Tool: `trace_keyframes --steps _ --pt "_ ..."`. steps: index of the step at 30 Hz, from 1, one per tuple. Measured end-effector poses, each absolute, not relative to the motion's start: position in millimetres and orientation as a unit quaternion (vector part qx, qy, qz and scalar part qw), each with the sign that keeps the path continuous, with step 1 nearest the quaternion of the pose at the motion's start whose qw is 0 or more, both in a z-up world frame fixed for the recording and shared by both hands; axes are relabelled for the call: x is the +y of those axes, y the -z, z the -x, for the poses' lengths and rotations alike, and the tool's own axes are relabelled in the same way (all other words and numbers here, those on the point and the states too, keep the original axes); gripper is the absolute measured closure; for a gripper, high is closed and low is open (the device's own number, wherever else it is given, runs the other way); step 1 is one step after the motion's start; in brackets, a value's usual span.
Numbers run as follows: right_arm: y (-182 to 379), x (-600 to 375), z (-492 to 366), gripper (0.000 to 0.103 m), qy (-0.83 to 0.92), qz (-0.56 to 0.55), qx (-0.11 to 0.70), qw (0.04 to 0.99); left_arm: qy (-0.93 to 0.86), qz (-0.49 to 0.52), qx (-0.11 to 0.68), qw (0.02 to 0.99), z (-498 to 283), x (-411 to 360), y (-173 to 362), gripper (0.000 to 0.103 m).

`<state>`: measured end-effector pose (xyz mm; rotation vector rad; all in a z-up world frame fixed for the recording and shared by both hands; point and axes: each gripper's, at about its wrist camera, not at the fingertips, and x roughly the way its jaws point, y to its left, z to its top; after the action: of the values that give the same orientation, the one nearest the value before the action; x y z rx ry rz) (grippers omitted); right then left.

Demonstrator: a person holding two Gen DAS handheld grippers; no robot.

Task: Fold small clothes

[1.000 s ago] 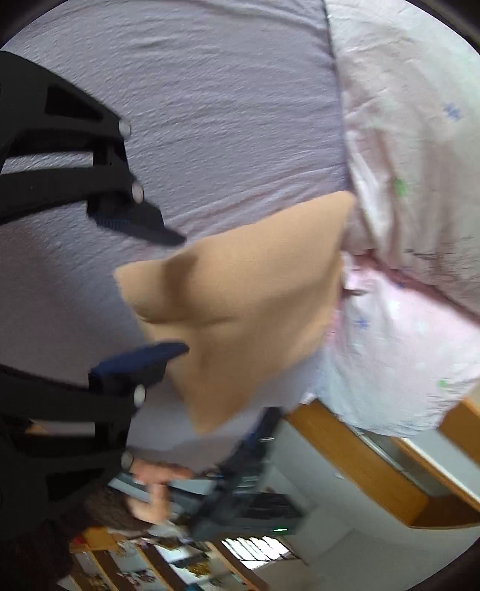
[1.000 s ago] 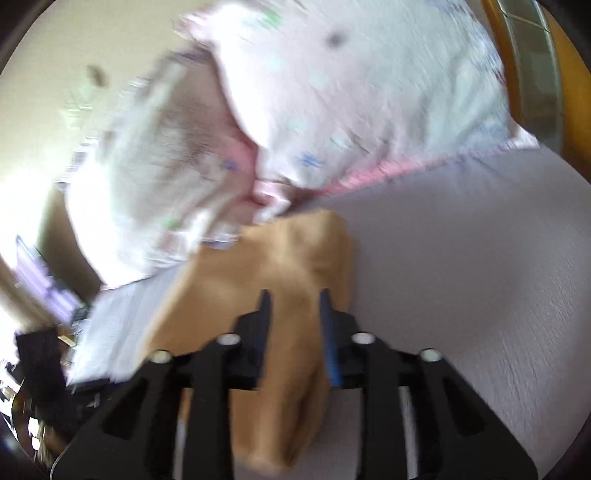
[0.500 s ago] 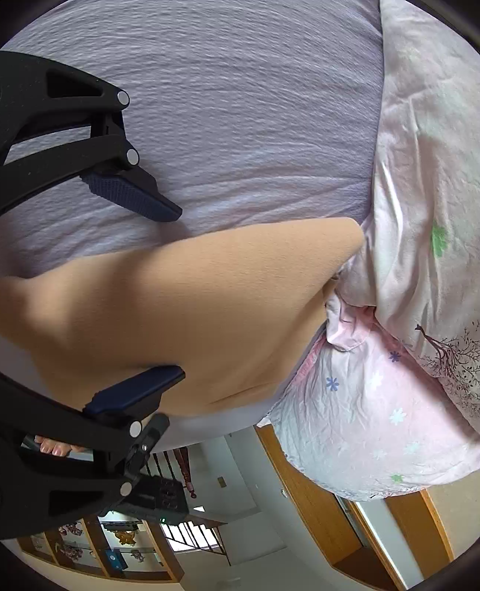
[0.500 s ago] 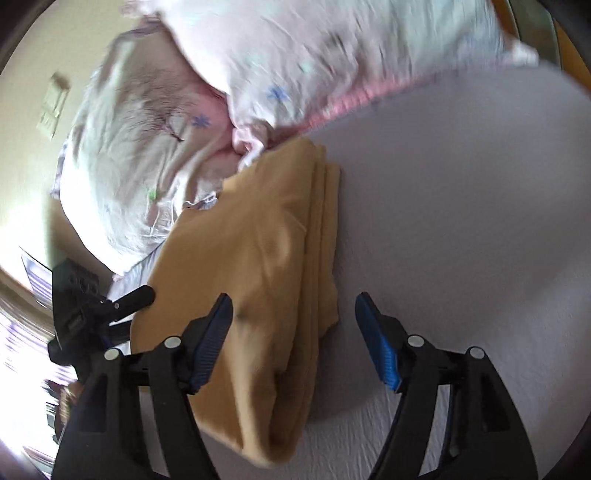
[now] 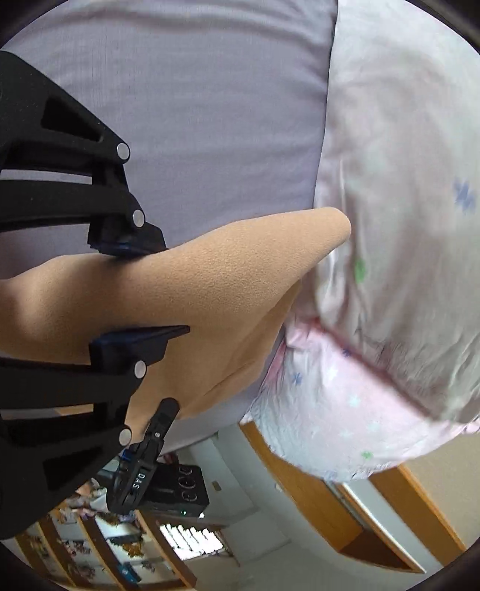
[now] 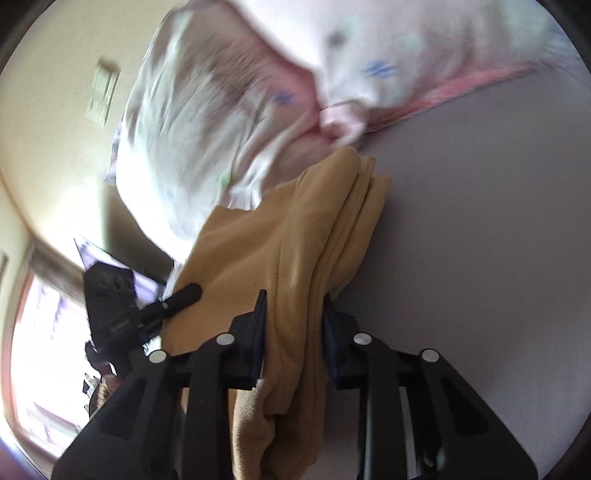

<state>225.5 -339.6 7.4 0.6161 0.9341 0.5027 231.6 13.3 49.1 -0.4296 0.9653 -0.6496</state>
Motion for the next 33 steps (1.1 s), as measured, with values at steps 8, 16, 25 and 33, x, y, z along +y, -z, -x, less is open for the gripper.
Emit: trace_keyframes --steps 8,16,25,33 --pt "-61.8 -333.5 -171.1 0.033 -0.222 -0.263 0.356 0.869 0.303 0.178 0.389 0.852 -166.2 44.5 -80.8 0.059" --pt "-28.8 -305.1 -149.4 0.032 -0.303 -0.337 0.421 0.786 0.361 0.054 0.404 0.839 -105.6 -20.4 -70.6 0.046" --pt "-31.4 -298.3 -143.2 0.03 -0.241 -0.267 0.429 0.829 0.325 0.005 0.423 0.846 -83.3 -26.9 -33.4 0.045" --pt "-56.2 -267.2 -66.9 0.002 -0.051 -0.06 0.388 0.918 0.214 0.027 0.408 0.887 -59.2 5.0 -34.0 0.001"
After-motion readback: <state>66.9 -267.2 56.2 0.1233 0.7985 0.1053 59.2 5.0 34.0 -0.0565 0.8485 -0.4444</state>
